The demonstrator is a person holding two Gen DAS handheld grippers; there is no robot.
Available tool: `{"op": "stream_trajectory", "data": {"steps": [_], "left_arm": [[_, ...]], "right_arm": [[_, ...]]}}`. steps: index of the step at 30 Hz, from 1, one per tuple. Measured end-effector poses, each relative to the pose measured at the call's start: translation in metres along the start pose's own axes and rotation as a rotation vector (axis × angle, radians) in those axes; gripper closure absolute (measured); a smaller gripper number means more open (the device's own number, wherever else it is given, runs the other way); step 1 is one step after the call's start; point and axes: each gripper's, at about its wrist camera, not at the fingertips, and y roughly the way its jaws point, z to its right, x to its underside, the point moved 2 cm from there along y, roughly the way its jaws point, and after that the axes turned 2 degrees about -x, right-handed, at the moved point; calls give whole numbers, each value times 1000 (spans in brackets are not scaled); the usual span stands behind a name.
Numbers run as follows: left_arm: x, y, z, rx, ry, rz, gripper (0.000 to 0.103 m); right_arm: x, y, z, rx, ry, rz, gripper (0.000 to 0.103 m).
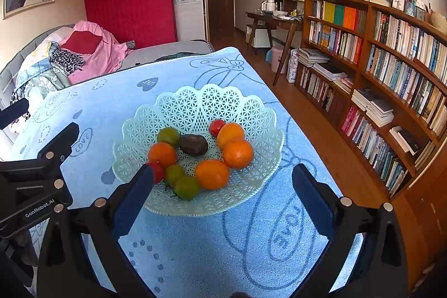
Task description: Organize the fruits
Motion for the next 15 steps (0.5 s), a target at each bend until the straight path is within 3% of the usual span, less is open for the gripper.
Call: {"op": "stream_trajectory", "data": {"steps": [8,15], "left_arm": [[0,-3,2,5,10,10,5],[9,6,-15,-9,-47,-55,5]], "right_arm": [[0,1,-1,0,-1,-2,3],[2,2,-7,-18,-6,-10,3]]}}
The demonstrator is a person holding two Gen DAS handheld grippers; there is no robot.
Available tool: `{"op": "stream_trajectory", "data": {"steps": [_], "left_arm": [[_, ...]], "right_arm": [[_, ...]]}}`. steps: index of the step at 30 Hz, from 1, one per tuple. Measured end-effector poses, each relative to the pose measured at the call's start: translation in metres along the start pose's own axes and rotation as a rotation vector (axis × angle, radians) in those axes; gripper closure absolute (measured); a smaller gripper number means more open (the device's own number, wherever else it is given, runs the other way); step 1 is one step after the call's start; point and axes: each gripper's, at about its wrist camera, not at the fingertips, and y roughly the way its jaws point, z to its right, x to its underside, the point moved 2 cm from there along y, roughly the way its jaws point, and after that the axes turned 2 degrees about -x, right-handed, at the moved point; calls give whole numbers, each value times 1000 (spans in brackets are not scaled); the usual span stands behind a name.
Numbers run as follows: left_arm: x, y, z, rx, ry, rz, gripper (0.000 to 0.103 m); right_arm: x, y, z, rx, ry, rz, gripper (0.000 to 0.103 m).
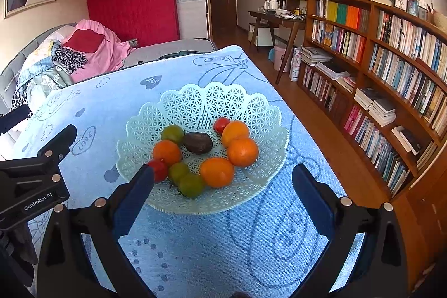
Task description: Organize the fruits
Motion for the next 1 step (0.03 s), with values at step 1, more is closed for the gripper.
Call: {"op": "stream_trajectory", "data": {"steps": [1], "left_arm": [[3,2,-5,1,-12,-15,5]], "right_arm": [[0,-1,-2,-11,-2,0,3]]}}
